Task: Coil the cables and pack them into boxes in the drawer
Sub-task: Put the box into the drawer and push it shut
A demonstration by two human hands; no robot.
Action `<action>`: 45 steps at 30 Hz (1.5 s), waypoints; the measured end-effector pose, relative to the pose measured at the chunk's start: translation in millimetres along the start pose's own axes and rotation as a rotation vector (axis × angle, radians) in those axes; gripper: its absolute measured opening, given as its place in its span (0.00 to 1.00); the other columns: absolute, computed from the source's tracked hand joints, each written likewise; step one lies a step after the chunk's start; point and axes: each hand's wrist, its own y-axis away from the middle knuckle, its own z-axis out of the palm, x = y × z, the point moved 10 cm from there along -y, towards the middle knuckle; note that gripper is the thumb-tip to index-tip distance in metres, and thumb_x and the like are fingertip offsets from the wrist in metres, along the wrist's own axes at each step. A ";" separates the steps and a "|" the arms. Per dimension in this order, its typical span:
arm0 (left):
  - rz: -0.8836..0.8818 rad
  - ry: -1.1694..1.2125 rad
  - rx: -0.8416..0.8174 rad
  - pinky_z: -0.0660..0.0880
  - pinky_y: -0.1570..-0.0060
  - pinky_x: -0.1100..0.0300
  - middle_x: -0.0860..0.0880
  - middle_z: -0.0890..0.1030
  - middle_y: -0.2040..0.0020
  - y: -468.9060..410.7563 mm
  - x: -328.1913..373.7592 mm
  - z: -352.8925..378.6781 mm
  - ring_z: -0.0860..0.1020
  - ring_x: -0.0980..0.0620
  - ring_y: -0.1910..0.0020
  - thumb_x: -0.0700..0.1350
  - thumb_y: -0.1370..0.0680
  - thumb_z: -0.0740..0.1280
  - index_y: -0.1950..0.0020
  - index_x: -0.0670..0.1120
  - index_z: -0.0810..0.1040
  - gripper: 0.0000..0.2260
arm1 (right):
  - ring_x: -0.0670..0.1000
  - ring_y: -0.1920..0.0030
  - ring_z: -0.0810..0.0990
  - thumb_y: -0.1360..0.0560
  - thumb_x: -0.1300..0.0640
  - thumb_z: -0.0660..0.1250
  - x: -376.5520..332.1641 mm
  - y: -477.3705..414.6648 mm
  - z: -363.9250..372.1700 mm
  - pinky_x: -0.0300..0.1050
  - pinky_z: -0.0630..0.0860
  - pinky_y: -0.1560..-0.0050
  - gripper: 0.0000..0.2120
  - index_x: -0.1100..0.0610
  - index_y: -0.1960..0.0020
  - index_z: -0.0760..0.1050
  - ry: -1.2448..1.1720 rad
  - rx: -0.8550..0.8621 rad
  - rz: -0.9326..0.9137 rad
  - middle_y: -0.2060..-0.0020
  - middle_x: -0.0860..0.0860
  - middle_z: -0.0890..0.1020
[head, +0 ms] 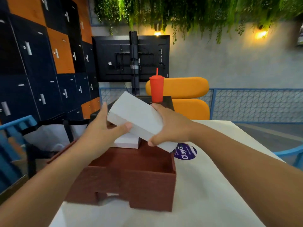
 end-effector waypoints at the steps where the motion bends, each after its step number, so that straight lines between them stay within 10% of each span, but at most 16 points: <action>1: -0.030 -0.105 0.032 0.67 0.40 0.57 0.59 0.72 0.37 2.8 -14.8 -10.4 0.70 0.56 0.38 0.53 0.29 0.71 0.24 0.54 0.39 0.46 | 0.50 0.47 0.72 0.44 0.42 0.76 -1.0 -8.5 11.3 0.48 0.73 0.48 0.48 0.46 0.31 0.55 0.054 -0.043 0.011 0.46 0.45 0.72; 4: 0.009 -0.411 0.090 0.71 0.47 0.56 0.60 0.76 0.45 11.8 -44.4 -41.5 0.76 0.56 0.46 0.55 0.26 0.67 0.24 0.54 0.39 0.43 | 0.54 0.45 0.71 0.41 0.42 0.76 3.0 -28.3 51.5 0.50 0.74 0.48 0.51 0.48 0.27 0.51 0.210 -0.210 0.053 0.45 0.50 0.71; 8: 0.085 -0.737 0.054 0.72 0.54 0.61 0.58 0.79 0.50 22.4 -64.5 -62.6 0.74 0.59 0.54 0.63 0.28 0.59 0.32 0.54 0.69 0.27 | 0.57 0.40 0.70 0.39 0.40 0.75 12.8 -44.5 97.8 0.47 0.69 0.44 0.53 0.50 0.25 0.48 0.376 -0.398 0.097 0.38 0.55 0.68; 14: 0.198 -0.976 -0.059 0.71 0.48 0.57 0.61 0.79 0.48 25.0 -95.6 -65.0 0.75 0.60 0.49 0.76 0.36 0.31 0.50 0.60 0.79 0.43 | 0.57 0.35 0.67 0.34 0.41 0.72 26.5 -45.5 161.7 0.46 0.67 0.39 0.48 0.49 0.25 0.46 0.394 -0.636 0.149 0.31 0.55 0.66; 18: 0.280 -0.987 -0.069 0.66 0.51 0.57 0.60 0.75 0.72 25.0 -100.7 -59.9 0.72 0.62 0.68 0.72 0.29 0.35 0.70 0.58 0.74 0.34 | 0.60 0.32 0.64 0.29 0.42 0.68 29.0 -42.6 190.7 0.48 0.64 0.37 0.47 0.48 0.24 0.39 0.376 -0.684 0.154 0.30 0.58 0.63; 32: 0.288 -0.991 -0.058 0.58 0.35 0.58 0.60 0.80 0.65 29.5 -108.0 -60.0 0.76 0.62 0.58 0.76 0.36 0.28 0.61 0.57 0.81 0.45 | 0.63 0.32 0.64 0.31 0.38 0.68 28.6 -81.4 210.6 0.56 0.66 0.34 0.49 0.45 0.25 0.37 0.467 -0.643 0.223 0.27 0.56 0.51; 45: 0.308 -1.011 -0.083 0.58 0.41 0.62 0.51 0.74 0.78 23.6 -115.2 -61.7 0.73 0.60 0.73 0.77 0.35 0.32 0.75 0.47 0.72 0.42 | 0.68 0.35 0.67 0.29 0.36 0.64 55.2 -113.7 212.3 0.58 0.66 0.34 0.46 0.47 0.24 0.40 0.453 -0.545 0.377 0.28 0.62 0.48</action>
